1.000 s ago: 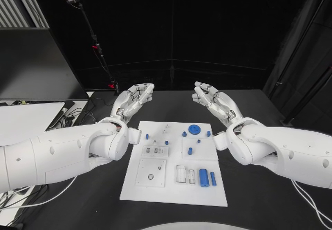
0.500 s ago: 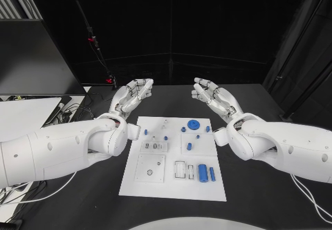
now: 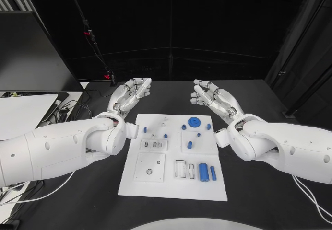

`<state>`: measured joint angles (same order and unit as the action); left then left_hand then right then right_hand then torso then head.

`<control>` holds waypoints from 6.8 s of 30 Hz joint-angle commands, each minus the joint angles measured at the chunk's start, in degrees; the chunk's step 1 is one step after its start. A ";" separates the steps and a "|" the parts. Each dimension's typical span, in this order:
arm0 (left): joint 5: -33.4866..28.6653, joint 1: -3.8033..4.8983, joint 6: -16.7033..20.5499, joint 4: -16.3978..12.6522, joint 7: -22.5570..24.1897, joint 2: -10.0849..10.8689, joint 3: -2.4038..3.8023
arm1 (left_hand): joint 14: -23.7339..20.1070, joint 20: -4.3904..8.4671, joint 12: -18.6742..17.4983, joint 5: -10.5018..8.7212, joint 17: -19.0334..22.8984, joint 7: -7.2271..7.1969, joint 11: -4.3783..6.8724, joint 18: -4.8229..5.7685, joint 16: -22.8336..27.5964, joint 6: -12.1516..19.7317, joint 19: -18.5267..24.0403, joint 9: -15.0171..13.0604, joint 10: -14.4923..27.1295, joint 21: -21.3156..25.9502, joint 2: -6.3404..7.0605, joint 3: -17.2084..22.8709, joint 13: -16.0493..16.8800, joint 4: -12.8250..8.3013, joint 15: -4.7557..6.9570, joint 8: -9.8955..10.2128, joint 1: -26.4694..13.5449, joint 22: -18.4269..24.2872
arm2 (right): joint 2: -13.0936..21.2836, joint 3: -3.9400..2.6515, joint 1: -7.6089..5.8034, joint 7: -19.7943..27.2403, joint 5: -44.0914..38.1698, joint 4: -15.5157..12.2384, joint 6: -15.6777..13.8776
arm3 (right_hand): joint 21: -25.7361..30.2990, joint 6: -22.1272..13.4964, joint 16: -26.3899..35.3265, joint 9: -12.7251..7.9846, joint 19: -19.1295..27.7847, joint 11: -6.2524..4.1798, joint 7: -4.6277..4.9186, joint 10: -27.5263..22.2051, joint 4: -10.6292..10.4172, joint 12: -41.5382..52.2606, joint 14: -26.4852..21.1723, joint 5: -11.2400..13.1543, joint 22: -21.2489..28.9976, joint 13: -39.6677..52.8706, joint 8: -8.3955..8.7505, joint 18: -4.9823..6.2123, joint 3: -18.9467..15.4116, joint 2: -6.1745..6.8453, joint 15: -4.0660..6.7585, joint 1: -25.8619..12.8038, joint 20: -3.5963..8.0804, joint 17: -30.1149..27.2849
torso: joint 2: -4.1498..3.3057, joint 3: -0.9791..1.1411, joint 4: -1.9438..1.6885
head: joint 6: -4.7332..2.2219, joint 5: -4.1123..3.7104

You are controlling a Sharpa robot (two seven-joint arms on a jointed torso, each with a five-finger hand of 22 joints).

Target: Assemble the parts on the task board

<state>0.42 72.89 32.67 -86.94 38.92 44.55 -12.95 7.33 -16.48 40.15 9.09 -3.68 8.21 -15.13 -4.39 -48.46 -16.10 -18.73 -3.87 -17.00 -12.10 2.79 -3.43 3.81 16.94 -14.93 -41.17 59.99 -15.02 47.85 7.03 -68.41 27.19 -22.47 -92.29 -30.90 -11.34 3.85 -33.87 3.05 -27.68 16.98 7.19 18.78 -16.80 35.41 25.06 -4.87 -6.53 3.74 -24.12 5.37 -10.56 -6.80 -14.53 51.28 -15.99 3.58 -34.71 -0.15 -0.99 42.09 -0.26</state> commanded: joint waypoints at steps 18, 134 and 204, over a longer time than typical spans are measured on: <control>0.57 0.55 -0.60 -0.32 17.36 0.25 0.02 | 0.52 -0.19 0.13 0.63 0.00 8.80 -0.02 -0.71 -0.07 -0.71 -0.13 0.10 -0.46 -0.35 -1.85 0.57 -0.13 -0.06 -0.18 -0.03 0.92 -0.03 | 1.74 -0.15 -0.28 -4.52 -6.50 -0.28 4.35 | -5.26 4.29 7.31 -0.12 -14.58 -1.87 9.15 3.93 0.04 1.68 18.15 -0.43 -0.89 -0.20 -4.68 2.80 -2.80 -1.53 2.96 1.45 0.76 -0.08 | -2.69 -0.03 -0.35 | 0.07 -0.06; 0.58 1.83 -3.65 -1.48 13.13 2.29 -0.26 | 2.24 -0.13 0.15 2.79 0.04 8.74 0.13 -1.21 -0.05 -1.64 -5.15 0.14 -1.66 -4.25 -3.86 -0.38 -0.12 -0.10 0.12 0.58 1.45 -3.09 | -16.45 -0.20 -5.63 -41.63 -74.96 18.42 29.96 | -77.67 48.14 -53.71 0.76 -60.26 -12.88 -0.49 36.58 9.92 -20.64 63.11 2.11 -80.25 -0.24 14.70 -4.59 7.15 2.72 15.90 37.72 10.90 76.67 | -5.45 -0.25 -1.37 | 3.19 -2.37; 0.56 1.86 -4.00 -1.24 11.98 2.81 -0.32 | 1.92 -0.13 0.06 3.16 0.06 8.75 0.12 -1.13 0.24 -1.59 -4.72 0.15 -1.71 -4.09 -4.62 -0.57 -0.13 -0.17 0.08 0.82 1.55 -2.80 | -14.25 -0.25 -4.48 -37.12 -72.81 15.97 13.10 | -77.55 55.80 -53.48 1.06 -60.26 -13.49 -0.60 46.32 6.11 -28.35 63.22 2.14 -80.20 -0.29 15.91 -4.58 13.73 2.07 16.11 42.12 11.41 76.80 | -5.44 -0.29 -1.29 | 4.11 -1.71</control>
<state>0.50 74.64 29.16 -88.18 38.94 47.30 -13.29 9.27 -16.57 40.15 12.06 -3.66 8.32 -14.92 -4.88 -48.45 -17.42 -23.54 -3.79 -18.41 -16.16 -1.22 -3.63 3.75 16.77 -14.60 -40.73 61.65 -17.89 33.26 6.84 -72.78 -13.07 -95.53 -75.70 -10.55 -89.14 58.82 -87.47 4.00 -84.04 3.48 6.27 64.82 -10.34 7.31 84.04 -2.52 -74.90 3.48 -8.41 0.86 3.24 -5.49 1.96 93.57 -4.51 74.90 -40.16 -0.44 -2.26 46.29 -2.07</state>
